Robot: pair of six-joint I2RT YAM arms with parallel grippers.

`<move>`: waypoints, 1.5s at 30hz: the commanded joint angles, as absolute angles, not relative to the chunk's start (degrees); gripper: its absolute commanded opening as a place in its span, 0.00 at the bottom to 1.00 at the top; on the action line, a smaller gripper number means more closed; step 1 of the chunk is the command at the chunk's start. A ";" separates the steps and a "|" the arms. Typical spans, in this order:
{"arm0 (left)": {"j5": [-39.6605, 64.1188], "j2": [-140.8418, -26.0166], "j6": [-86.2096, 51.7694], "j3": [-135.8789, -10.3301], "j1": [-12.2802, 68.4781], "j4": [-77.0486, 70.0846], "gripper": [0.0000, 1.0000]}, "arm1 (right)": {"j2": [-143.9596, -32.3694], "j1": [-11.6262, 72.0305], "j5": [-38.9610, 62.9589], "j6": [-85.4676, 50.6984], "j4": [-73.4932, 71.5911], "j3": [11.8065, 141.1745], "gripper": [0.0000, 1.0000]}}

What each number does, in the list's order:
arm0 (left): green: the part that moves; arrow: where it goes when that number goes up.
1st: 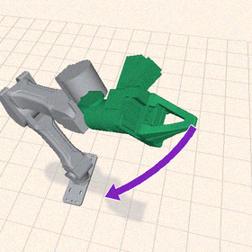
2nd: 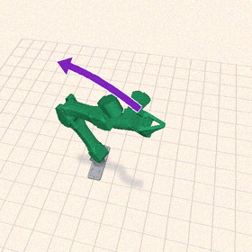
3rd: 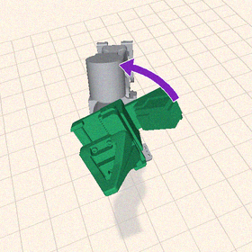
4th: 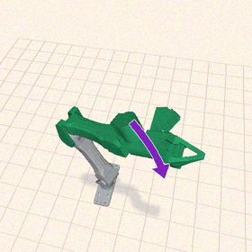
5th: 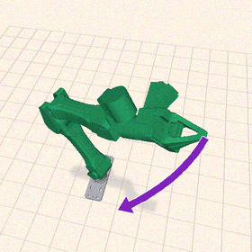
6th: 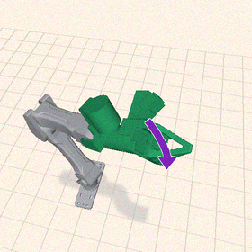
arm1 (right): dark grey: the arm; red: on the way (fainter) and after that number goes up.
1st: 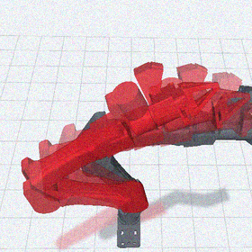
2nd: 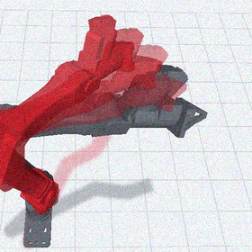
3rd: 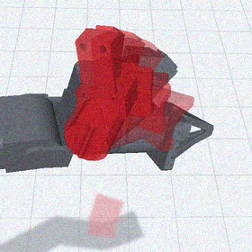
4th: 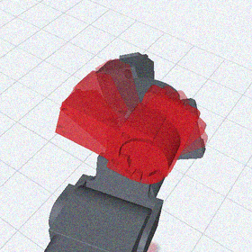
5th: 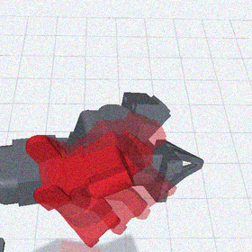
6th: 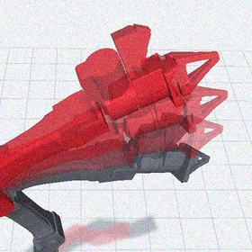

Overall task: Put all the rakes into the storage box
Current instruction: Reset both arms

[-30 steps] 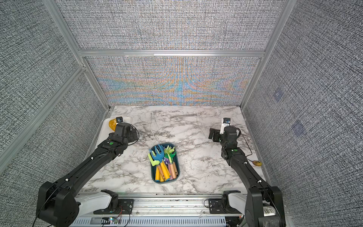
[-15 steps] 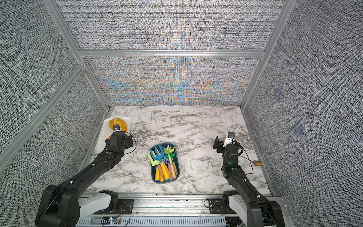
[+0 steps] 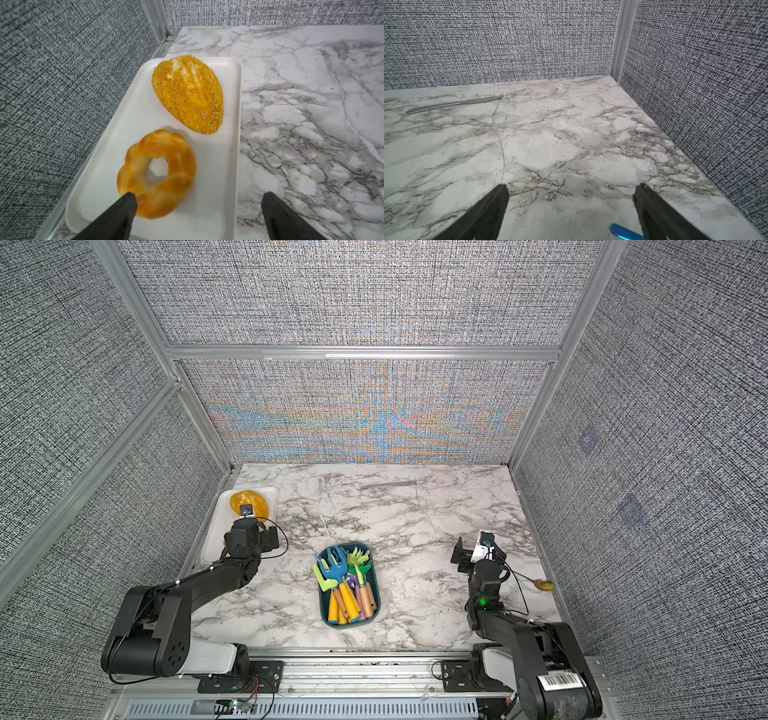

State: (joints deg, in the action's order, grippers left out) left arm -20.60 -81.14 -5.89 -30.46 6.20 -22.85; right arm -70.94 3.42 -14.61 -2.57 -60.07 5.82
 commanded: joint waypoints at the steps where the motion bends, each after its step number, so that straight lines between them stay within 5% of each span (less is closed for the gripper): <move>1: -19.84 -80.75 -3.60 -29.15 5.19 -30.49 0.99 | -75.48 3.77 -12.88 -0.35 -70.10 7.56 0.99; 6: -15.88 -84.44 -2.06 -22.54 4.06 -46.81 0.99 | -81.54 4.14 -12.12 1.01 -70.97 10.54 0.99; 13: -9.60 -87.78 0.13 -25.48 3.80 -43.66 0.99 | -87.94 1.35 -3.32 1.28 -73.17 12.62 0.99; 45: -8.83 -87.25 0.00 -24.90 3.47 -44.27 0.99 | -87.12 1.18 -2.92 1.23 -70.26 13.27 0.99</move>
State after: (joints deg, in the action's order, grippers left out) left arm -9.04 -87.55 -0.21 -24.95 3.51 -42.33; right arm -87.09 1.17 -2.76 1.39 -69.58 12.86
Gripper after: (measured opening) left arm 0.986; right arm 0.991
